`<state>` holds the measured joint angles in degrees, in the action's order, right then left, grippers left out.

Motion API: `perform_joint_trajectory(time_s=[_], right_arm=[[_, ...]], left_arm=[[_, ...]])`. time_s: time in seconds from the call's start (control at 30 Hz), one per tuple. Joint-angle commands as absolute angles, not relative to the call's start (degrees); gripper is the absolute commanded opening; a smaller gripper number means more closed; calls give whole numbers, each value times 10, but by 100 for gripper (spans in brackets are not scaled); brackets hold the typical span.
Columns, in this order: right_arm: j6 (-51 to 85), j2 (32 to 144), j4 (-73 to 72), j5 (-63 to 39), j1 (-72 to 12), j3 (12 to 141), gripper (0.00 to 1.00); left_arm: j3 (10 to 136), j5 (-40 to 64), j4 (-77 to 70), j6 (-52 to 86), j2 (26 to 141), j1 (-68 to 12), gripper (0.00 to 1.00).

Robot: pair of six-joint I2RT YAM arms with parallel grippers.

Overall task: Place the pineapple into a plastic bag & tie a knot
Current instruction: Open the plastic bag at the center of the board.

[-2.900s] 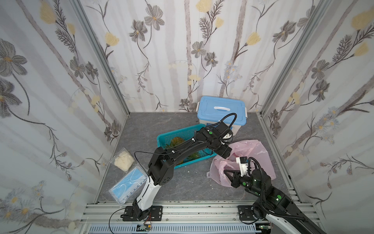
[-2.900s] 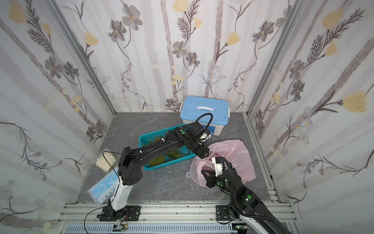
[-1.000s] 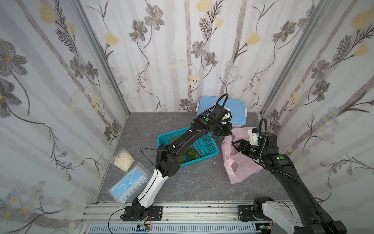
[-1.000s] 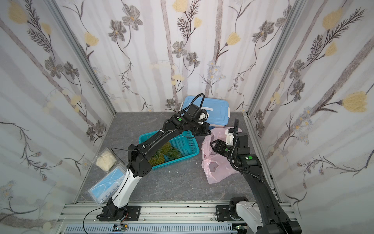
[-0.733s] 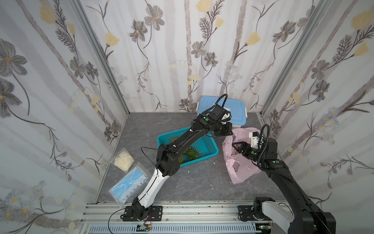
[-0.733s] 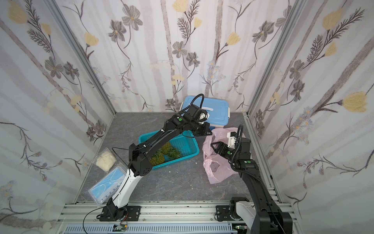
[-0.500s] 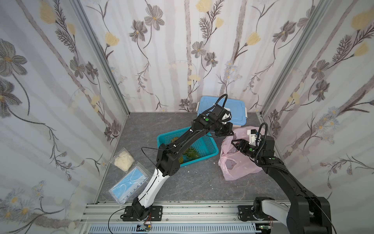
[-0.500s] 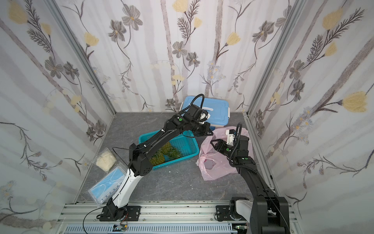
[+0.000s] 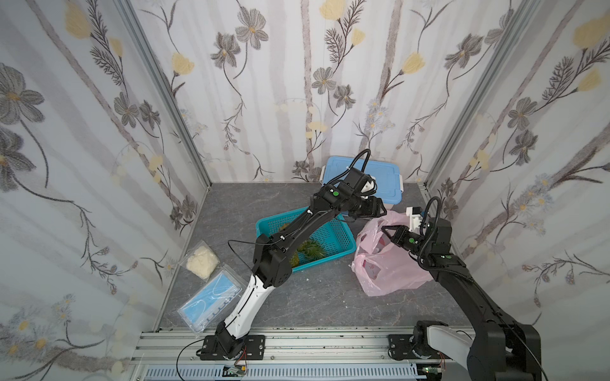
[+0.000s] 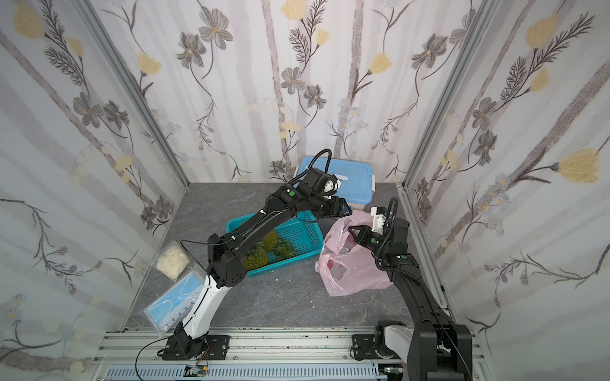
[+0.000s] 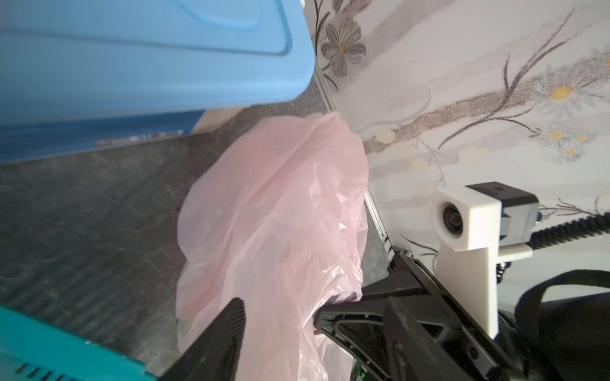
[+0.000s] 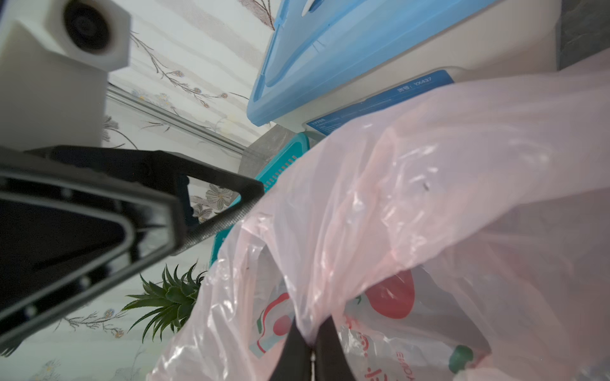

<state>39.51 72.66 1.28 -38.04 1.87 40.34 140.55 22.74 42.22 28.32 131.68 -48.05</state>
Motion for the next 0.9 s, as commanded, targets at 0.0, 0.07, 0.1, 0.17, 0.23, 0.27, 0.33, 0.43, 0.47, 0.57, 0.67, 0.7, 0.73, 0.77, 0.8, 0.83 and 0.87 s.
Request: perform_joint_trajectory(time_s=[0.0, 0.07, 0.1, 0.17, 0.23, 0.27, 0.33, 0.43, 0.47, 0.57, 0.67, 0.7, 0.73, 0.77, 0.8, 0.83, 0.87], right_arm=[[414, 724, 230, -333, 19, 469, 0], [438, 722, 317, -325, 18, 509, 0], [452, 720, 350, -319, 18, 525, 0], [475, 718, 403, -311, 18, 558, 0], [503, 720, 434, -312, 18, 582, 0], [521, 724, 445, -315, 18, 592, 0], [551, 731, 455, -336, 18, 607, 0], [579, 743, 460, -367, 17, 626, 0], [585, 746, 461, -373, 17, 635, 0], [592, 754, 470, -381, 16, 656, 0], [602, 760, 471, -396, 17, 663, 0], [605, 760, 471, -401, 17, 664, 0], [609, 760, 469, -406, 16, 665, 0], [609, 760, 468, -408, 17, 667, 0], [609, 760, 470, -408, 16, 669, 0], [608, 760, 472, -408, 16, 670, 0], [606, 760, 475, -409, 16, 671, 0]], left_arm=[[1371, 102, 370, 162, 1265, -492, 87], [1300, 71, 310, 78, 1215, -505, 90], [1259, 68, 274, 35, 1189, -510, 90], [1136, 83, 168, -77, 1121, -527, 90], [1031, 128, 84, -178, 1061, -539, 91], [987, 159, 58, -220, 1036, -542, 92], [923, 215, 34, -280, 996, -545, 93], [868, 265, 57, -367, 956, -552, 96], [859, 272, 76, -393, 949, -557, 97], [837, 250, 96, -450, 945, -572, 100], [820, 220, 88, -492, 954, -583, 100], [817, 211, 81, -503, 958, -584, 100], [812, 192, 65, -516, 963, -587, 100], [804, 160, 40, -533, 969, -590, 100], [794, 126, 11, -549, 974, -593, 100], [784, 90, -26, -567, 981, -595, 100], [786, 69, -41, -578, 988, -594, 100]])
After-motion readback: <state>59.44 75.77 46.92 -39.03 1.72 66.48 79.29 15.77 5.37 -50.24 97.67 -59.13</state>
